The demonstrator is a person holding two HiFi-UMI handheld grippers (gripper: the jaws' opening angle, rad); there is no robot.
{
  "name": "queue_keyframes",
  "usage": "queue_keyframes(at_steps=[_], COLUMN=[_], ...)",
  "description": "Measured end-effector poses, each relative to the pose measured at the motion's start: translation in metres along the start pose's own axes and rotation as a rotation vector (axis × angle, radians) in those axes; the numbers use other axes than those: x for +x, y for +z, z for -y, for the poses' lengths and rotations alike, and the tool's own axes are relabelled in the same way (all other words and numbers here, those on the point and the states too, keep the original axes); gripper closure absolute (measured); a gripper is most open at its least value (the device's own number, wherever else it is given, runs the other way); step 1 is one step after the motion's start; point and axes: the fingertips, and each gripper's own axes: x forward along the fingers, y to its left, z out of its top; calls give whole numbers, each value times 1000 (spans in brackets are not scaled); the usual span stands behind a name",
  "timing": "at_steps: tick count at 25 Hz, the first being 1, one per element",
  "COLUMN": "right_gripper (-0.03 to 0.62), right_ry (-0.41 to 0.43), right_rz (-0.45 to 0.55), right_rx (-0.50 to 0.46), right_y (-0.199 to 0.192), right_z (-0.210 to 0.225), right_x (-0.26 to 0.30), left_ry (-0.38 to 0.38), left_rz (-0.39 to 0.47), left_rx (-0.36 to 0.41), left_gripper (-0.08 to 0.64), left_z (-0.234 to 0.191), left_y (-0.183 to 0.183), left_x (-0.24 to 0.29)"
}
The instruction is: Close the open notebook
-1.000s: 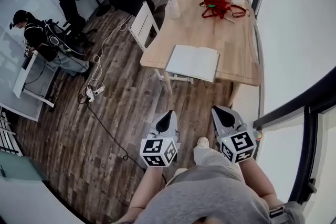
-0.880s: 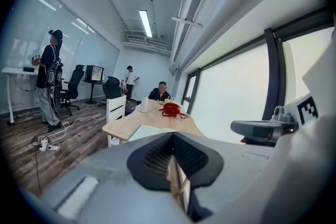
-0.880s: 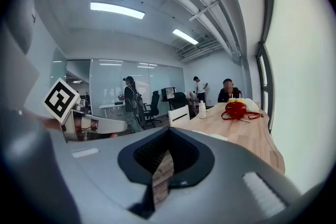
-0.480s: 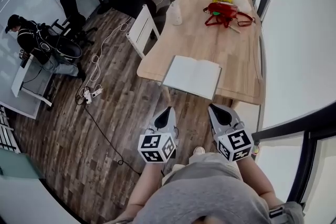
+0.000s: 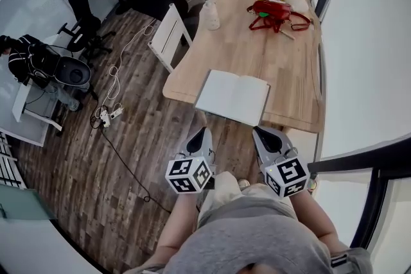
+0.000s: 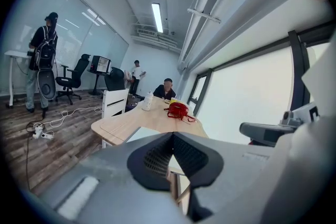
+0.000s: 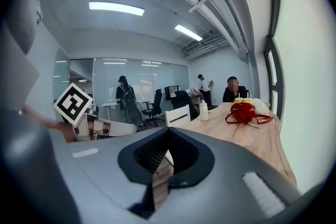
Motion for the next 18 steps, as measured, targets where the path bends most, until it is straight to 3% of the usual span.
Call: queue_keyframes(at_steps=[18], right_gripper=[591], right_ry=[-42], right_rz=[-50], right_rx=[26], right_y=[-12], right_z=[38], right_x=[49], left_ry=[-9], left_rz=[-88], left_rx=[-85], left_gripper=[555], left_z=[-62], left_y=[-23], left_x=[85])
